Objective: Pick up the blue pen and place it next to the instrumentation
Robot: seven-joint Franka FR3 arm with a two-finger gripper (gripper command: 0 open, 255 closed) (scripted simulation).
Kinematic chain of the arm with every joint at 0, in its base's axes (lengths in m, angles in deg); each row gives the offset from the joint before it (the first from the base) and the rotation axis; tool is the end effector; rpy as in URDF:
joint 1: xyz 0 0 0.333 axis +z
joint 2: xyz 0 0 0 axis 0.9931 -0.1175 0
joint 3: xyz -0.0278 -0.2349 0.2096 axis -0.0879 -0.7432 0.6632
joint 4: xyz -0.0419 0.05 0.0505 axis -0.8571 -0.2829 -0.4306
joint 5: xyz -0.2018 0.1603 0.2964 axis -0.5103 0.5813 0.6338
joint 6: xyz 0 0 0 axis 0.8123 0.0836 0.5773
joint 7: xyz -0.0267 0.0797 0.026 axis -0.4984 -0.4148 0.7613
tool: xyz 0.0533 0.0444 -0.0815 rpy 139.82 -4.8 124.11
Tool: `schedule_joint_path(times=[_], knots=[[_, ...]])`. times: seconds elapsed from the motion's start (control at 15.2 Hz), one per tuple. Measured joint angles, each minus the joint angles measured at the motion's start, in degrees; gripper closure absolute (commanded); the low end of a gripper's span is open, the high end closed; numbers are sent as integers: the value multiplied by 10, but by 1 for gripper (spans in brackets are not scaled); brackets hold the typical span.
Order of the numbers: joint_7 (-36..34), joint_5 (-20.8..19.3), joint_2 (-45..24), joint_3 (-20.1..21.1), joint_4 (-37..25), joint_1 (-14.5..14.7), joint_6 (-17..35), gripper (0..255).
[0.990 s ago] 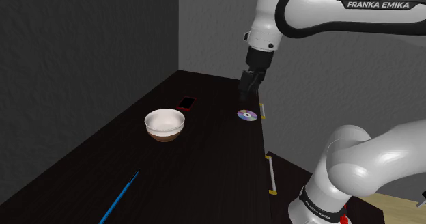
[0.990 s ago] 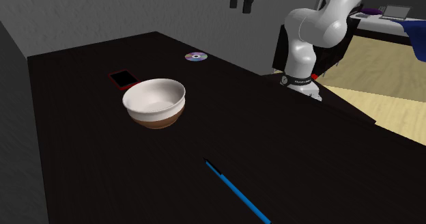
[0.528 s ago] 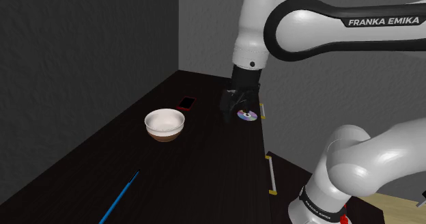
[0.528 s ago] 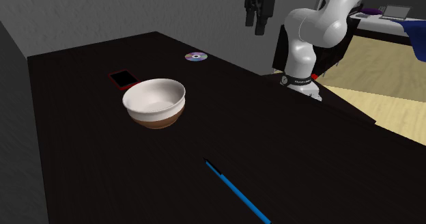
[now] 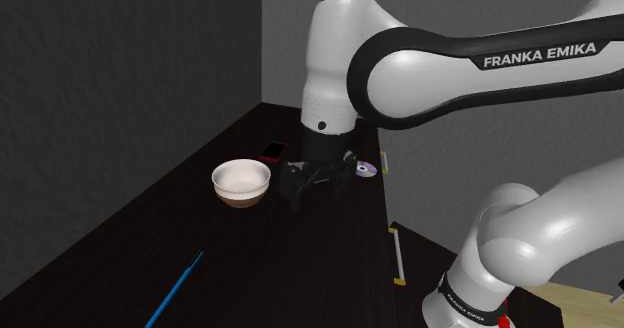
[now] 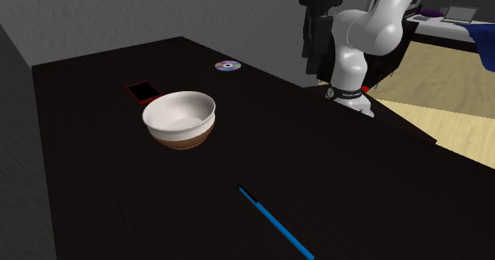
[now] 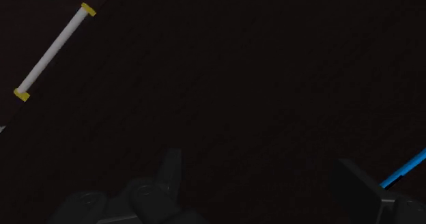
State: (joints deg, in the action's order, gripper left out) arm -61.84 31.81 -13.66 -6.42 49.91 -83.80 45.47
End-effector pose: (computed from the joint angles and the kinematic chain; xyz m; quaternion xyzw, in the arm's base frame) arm 0.3239 0.2197 0.4967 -0.9792 0.2028 0.0052 0.0047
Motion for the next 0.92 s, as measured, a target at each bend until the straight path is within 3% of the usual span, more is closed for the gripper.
schedule_joint_path(times=[0.26,0.59,0.73,0.92], knots=[[-117,11,-71,73,-38,-21,40,0],[-271,-16,-179,161,-101,-59,85,0],[-344,-56,-247,201,-142,-81,104,0],[-465,-131,-350,242,-191,-88,129,0]])
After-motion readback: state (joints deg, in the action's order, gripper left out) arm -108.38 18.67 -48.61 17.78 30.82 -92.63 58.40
